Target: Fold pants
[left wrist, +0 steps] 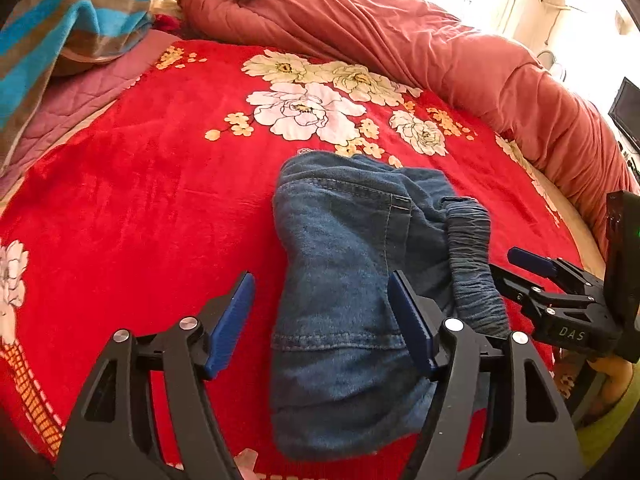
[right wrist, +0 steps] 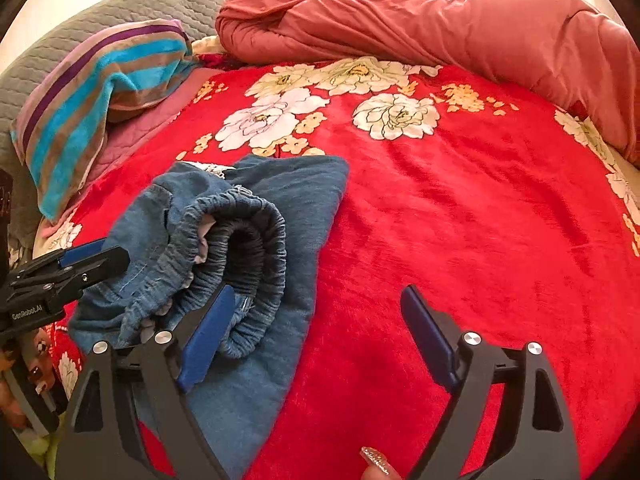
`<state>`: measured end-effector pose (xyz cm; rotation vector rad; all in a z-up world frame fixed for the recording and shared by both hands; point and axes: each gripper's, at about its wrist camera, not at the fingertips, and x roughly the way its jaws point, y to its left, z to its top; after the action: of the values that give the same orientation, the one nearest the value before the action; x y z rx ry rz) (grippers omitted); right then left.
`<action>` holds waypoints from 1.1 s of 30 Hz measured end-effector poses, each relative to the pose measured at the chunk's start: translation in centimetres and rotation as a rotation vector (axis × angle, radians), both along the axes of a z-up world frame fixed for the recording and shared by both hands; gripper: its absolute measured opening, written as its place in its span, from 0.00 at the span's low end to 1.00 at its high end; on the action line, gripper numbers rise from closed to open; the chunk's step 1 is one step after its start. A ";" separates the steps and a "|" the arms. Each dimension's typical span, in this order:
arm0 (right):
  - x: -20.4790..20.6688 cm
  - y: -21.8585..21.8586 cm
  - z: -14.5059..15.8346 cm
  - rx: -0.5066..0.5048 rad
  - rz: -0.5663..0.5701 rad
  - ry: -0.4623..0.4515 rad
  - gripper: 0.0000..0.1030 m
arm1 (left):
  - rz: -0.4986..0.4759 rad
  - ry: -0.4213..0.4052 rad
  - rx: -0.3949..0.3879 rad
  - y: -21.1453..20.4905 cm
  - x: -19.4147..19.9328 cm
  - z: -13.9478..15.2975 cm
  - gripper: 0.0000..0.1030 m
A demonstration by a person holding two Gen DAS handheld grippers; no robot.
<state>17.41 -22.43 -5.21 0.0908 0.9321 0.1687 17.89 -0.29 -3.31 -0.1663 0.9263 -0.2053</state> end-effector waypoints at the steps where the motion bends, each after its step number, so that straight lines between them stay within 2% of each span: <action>1: -0.2 0.0 0.2 0.000 -0.003 -0.005 0.87 | 0.002 -0.003 0.000 0.1 -0.2 0.2 0.64; 2: -0.5 0.0 0.4 0.003 -0.005 -0.012 0.92 | 0.005 -0.007 0.001 0.1 -0.4 0.4 0.66; 7: -1.8 -0.6 1.5 0.021 -0.025 -0.045 0.92 | 0.018 -0.038 0.004 0.4 -1.6 1.6 0.74; 11: -3.1 -0.9 2.5 0.030 -0.033 -0.072 0.95 | 0.036 -0.072 0.010 0.6 -2.7 2.8 0.91; 23: -7.0 0.4 6.5 0.020 0.013 -0.186 0.95 | 0.055 -0.144 0.059 1.1 -6.5 5.8 0.91; 33: -9.7 1.0 8.5 0.001 0.024 -0.234 0.95 | 0.062 -0.171 0.062 1.5 -9.8 7.3 0.91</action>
<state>7.72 -21.40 3.29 0.0596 0.7004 0.1976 8.09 1.22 3.96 -0.1181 0.7553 -0.1312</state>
